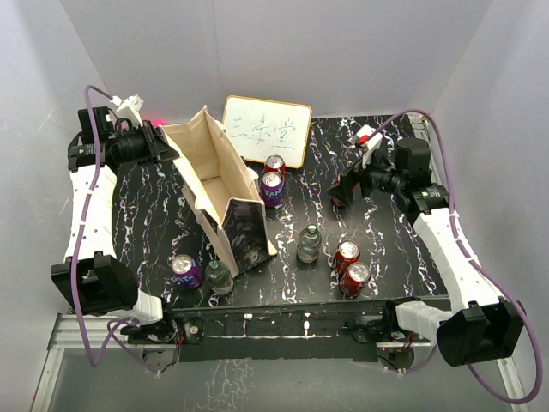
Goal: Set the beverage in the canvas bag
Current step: Adjust the canvas bag at the center of the board.
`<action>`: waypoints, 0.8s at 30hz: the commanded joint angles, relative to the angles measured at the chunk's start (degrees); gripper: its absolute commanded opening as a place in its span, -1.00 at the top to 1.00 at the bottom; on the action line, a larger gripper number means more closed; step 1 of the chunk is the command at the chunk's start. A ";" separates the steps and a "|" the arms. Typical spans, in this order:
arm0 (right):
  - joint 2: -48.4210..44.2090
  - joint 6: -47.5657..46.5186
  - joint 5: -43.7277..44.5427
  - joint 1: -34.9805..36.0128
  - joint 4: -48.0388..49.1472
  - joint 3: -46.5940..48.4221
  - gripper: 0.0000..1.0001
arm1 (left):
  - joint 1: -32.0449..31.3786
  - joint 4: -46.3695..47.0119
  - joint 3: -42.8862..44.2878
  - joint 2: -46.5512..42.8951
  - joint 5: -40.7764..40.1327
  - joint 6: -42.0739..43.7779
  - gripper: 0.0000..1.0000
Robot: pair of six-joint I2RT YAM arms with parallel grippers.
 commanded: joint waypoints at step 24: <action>-1.67 0.21 9.58 9.94 8.63 -6.59 -0.97 | -0.44 -10.76 6.97 -10.63 -8.25 20.86 -0.94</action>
